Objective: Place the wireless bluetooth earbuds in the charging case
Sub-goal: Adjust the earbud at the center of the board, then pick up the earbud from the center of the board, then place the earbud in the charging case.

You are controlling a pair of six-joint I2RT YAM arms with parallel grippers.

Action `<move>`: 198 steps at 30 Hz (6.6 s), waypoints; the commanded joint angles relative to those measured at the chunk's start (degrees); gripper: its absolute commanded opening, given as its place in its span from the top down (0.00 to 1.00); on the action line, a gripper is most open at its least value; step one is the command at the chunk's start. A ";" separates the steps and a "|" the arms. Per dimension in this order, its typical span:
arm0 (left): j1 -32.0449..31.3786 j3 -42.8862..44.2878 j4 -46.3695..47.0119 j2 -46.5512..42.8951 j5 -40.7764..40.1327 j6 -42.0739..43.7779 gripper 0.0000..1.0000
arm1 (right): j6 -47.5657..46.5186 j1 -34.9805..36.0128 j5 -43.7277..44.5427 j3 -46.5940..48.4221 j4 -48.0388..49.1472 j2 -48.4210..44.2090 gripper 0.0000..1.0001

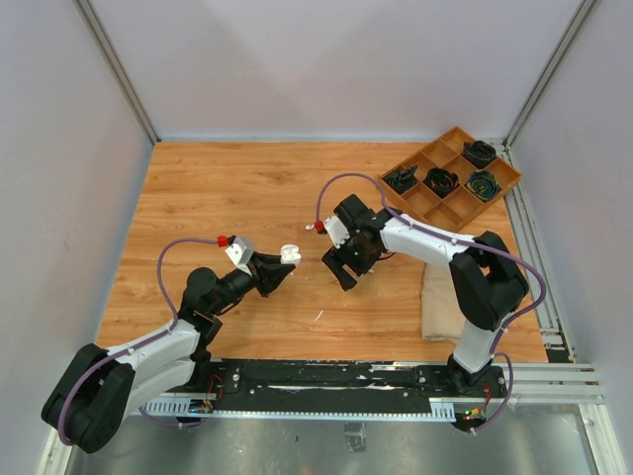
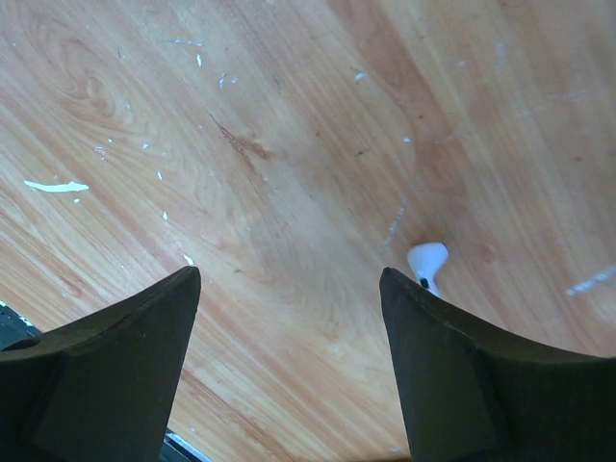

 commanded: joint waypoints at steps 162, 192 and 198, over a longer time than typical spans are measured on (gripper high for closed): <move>0.13 -9.63 25.84 -3.78 6.86 9.14 1.00 | 36.76 17.91 5.32 -21.97 65.57 -29.78 0.72; 0.13 -9.05 23.29 -3.91 3.69 8.62 1.00 | 23.58 17.45 12.54 -19.96 53.96 -34.45 0.47; 0.13 -8.91 18.85 -6.52 -1.67 8.65 1.00 | 18.91 11.28 10.56 -21.57 50.04 -35.91 0.42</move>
